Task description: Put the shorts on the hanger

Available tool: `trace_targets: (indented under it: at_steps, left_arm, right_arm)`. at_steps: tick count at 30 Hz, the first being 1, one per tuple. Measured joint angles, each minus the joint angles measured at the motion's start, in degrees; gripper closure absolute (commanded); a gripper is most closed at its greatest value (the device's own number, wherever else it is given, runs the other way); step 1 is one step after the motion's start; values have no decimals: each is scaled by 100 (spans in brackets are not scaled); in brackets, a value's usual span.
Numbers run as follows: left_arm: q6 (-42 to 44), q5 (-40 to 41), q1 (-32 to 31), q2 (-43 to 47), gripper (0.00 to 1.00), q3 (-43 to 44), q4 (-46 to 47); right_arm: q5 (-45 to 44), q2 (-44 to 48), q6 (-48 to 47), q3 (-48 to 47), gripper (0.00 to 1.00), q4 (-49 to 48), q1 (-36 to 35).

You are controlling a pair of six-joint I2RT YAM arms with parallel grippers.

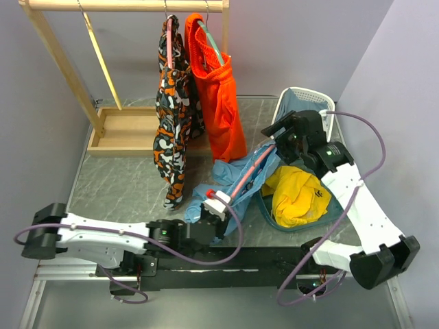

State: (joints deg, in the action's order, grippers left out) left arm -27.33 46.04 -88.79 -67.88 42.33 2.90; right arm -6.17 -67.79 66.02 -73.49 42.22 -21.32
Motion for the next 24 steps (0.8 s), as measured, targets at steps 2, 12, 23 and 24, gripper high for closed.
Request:
trace_targets:
  at_steps: [2,12,23,24]
  left_arm:
    - [81,-52,0,315,99,0,-160]
    - [407,-365,4,1475,99,570,-1606]
    - [693,-879,7,2439,99,2651,-3569]
    - [713,-911,7,2527,99,2848,-3683]
  right_arm:
    - [-7,162,-166,2,0,-79,0]
    - [-90,997,-1169,-162,0,-450,0]
    - [-1134,1169,-1864,-994,0,-330,201]
    - [-1115,1154,-1902,-1023,0,-365,295]
